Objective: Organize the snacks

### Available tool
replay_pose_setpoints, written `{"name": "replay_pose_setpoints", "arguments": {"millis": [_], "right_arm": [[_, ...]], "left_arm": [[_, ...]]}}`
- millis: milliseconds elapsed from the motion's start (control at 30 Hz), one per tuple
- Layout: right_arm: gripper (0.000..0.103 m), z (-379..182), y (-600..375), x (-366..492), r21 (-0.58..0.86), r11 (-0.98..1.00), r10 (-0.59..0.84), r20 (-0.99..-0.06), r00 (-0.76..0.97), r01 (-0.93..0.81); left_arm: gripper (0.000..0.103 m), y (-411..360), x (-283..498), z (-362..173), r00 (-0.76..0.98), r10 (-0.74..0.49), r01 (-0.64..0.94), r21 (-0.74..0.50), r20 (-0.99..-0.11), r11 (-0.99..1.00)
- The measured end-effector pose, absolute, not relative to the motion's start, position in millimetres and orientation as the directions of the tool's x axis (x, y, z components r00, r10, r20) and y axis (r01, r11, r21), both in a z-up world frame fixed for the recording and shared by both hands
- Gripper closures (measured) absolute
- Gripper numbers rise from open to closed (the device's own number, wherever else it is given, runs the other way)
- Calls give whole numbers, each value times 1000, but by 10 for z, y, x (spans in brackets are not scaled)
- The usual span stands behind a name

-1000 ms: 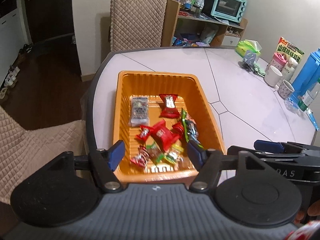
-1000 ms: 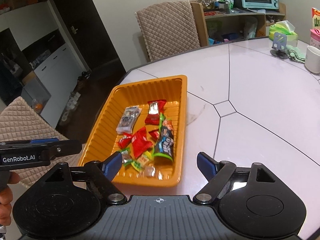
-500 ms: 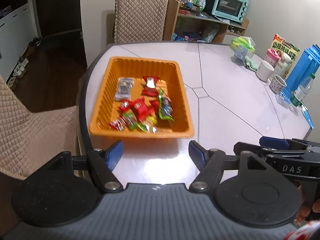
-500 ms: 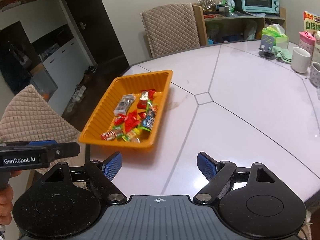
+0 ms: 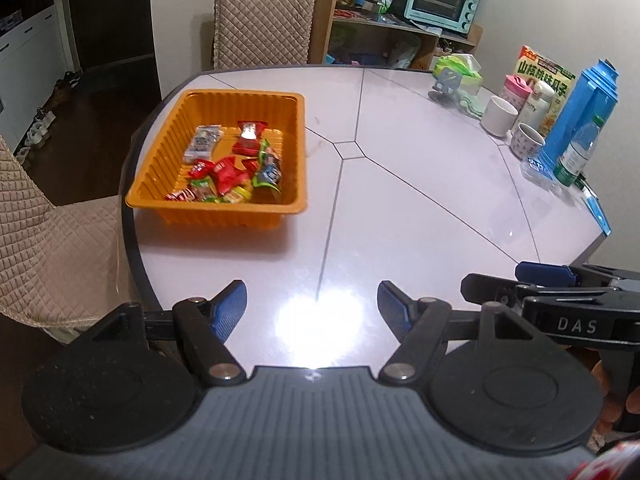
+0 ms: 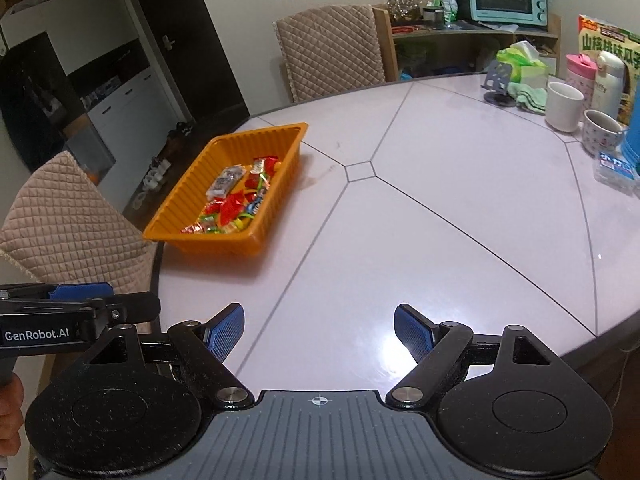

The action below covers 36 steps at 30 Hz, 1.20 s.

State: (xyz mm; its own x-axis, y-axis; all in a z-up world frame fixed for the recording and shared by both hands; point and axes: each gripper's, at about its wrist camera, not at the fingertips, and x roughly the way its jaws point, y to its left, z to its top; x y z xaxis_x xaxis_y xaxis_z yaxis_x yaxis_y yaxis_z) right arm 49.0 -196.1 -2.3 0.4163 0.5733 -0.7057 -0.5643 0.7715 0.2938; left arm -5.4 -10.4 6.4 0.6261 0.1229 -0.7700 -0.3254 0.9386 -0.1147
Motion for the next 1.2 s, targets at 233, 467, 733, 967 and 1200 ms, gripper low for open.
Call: {"name": "replay_pose_setpoints", "arguments": {"millis": [233, 467, 733, 967, 1200], "right_arm": [[21, -39, -2219, 460, 298, 772, 574, -705, 416, -561], [21, -52, -2350, 440, 304, 773, 575, -707, 412, -557], [21, -46, -2404, 448, 311, 771, 580, -702, 413, -556], [21, -41, -2403, 449, 312, 767, 585, -699, 412, -561], [21, -53, -2380, 451, 312, 765, 586, -701, 407, -563]], "left_arm": [[33, -368, -79, 37, 620, 118, -312, -106, -776, 944], [33, -504, -84, 35, 617, 121, -309, -97, -778, 946], [33, -562, -89, 47, 617, 125, -304, -90, -777, 948], [33, -549, -102, 57, 617, 130, -308, -86, -776, 947], [33, -550, -103, 56, 615, 129, -310, -88, -778, 947]]}}
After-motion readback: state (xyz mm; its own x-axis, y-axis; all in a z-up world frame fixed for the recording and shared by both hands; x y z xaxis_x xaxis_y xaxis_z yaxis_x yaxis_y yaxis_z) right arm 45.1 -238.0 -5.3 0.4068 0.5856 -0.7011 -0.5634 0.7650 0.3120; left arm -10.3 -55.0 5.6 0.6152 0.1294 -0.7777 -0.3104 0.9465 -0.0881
